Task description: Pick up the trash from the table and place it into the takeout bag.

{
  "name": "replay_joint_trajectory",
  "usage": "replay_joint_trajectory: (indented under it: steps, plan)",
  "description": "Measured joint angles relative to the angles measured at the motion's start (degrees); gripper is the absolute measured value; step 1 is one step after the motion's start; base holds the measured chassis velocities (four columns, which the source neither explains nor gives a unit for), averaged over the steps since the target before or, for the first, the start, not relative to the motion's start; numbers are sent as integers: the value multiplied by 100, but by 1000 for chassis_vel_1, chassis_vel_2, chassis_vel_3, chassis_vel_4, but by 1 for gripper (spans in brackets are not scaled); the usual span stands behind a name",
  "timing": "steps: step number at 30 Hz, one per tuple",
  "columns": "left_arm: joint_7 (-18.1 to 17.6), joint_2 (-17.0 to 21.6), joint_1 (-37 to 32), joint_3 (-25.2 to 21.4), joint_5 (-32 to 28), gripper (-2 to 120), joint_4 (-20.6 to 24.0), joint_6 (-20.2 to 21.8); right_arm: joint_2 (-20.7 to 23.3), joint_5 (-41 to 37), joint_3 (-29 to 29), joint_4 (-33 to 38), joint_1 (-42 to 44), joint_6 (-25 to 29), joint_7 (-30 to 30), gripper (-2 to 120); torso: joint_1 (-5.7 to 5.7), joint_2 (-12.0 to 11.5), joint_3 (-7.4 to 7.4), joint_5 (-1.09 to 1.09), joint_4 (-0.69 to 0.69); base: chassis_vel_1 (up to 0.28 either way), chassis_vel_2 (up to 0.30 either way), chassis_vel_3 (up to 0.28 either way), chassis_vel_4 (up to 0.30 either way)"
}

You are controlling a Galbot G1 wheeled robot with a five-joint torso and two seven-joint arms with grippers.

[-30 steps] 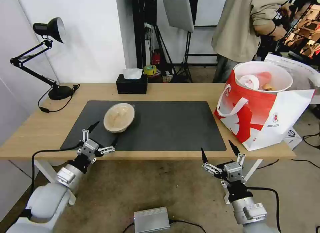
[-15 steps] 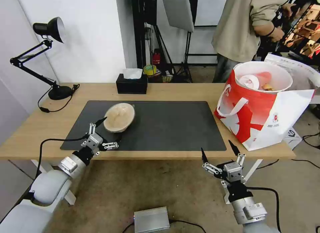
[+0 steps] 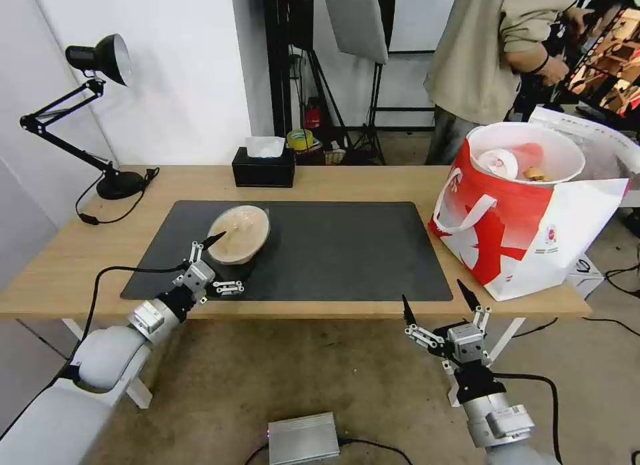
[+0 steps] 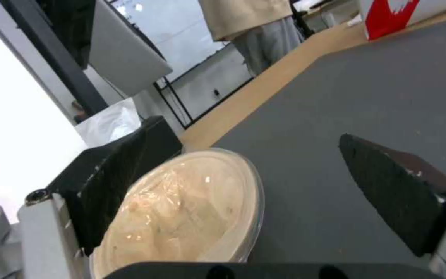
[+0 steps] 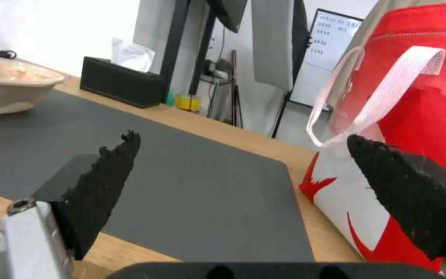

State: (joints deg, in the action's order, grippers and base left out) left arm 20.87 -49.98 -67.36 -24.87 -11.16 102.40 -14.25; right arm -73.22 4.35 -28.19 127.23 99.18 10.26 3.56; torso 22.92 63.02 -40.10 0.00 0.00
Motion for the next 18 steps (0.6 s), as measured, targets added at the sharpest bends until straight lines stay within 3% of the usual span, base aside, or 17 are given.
replay_joint_trajectory:
  steps: [18]
  plan:
    - [166, 139, 655, 476, 222, 100, -614, -9, 0, 0, 0, 0, 0, 0, 0, 100, 0, 0, 0, 0, 0, 0, 0, 0, 0]
